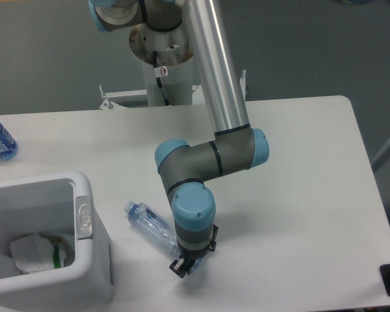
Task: Place the trash in the trash can
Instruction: 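Lift the bottle off the table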
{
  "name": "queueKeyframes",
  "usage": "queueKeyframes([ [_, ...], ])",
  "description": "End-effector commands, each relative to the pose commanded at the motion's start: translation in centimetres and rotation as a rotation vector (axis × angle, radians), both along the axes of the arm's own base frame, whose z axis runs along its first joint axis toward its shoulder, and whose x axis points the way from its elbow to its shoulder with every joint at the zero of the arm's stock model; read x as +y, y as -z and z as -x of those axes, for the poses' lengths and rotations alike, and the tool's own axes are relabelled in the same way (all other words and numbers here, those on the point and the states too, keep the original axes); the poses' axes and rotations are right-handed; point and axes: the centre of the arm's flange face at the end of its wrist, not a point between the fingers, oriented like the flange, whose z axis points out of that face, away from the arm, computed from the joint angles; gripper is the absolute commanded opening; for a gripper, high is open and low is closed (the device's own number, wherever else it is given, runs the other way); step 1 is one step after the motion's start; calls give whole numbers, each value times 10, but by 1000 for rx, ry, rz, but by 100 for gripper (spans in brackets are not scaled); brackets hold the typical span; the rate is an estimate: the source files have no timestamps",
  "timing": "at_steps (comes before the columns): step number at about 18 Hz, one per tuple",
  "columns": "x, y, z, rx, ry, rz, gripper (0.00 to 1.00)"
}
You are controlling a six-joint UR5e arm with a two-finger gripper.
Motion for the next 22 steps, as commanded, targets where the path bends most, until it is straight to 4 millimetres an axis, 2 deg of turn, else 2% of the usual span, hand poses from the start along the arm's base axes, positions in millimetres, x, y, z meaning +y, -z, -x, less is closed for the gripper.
queueKeyframes([
  [5,1,-10,4,12,12,-14,56],
  [7,-1,-22,8,28,23,-25,56],
  [9,-6,-43,17,51,36,-46,56],
  [11,-10,-76,28,89,29,-86,56],
  [15,-32,-151,64,184,4,-177,56],
  [18,-39,-205,87,267,-17,-245,56],
  [21,-48,-259,104,367,-27,-323,56],
  [22,-50,-273,105,394,-7,-340,56],
])
